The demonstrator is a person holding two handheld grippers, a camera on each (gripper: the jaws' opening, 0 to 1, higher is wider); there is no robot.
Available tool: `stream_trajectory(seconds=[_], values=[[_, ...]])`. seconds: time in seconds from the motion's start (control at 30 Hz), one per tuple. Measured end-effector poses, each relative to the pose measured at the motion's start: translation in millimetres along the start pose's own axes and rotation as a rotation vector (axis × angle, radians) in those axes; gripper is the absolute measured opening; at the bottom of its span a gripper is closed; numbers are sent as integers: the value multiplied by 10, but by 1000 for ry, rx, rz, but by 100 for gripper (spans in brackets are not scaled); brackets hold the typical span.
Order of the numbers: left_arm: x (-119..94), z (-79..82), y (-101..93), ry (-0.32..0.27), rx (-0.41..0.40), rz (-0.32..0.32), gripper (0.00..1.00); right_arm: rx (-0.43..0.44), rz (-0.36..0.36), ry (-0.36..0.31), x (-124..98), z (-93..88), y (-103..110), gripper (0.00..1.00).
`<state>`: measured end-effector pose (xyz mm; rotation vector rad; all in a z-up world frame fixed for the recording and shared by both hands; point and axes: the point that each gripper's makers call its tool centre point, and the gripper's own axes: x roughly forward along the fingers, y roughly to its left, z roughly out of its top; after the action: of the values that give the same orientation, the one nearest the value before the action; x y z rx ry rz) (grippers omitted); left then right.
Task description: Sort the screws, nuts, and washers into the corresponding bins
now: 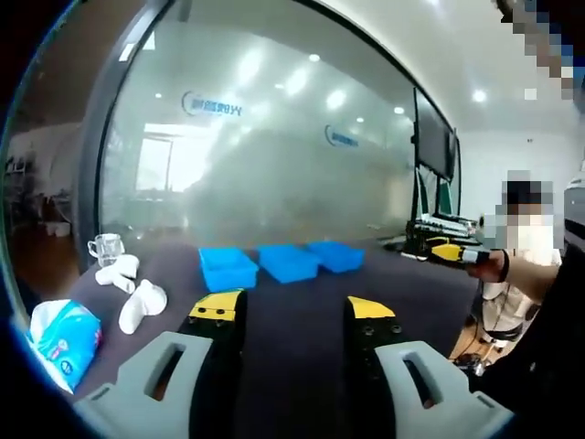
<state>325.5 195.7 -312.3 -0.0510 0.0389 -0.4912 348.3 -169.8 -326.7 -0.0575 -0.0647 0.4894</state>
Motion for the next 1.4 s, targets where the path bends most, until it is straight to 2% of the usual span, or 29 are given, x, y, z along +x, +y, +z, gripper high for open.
stream_trajectory(seconds=[0.03, 0.17, 0.33, 0.9, 1.13, 1.4], values=[[-6, -4, -9, 0, 1, -4, 42, -4, -21, 15, -48, -35, -53, 39], [-50, -26, -56, 2, 7, -14, 42, 32, -58, 6, -198, -62, -191, 39], [-93, -60, -107, 3, 8, -23, 42, 51, -90, -2, -279, -75, -299, 39], [-235, -53, -3, -3, 4, 15, 43, 51, -73, -9, -197, -48, -184, 39], [-259, -79, 25, -10, -10, 23, 43, 53, -83, -15, -199, -21, -202, 39], [-291, -24, 68, -34, -17, 36, 43, 58, -93, -11, -195, -35, -232, 39]])
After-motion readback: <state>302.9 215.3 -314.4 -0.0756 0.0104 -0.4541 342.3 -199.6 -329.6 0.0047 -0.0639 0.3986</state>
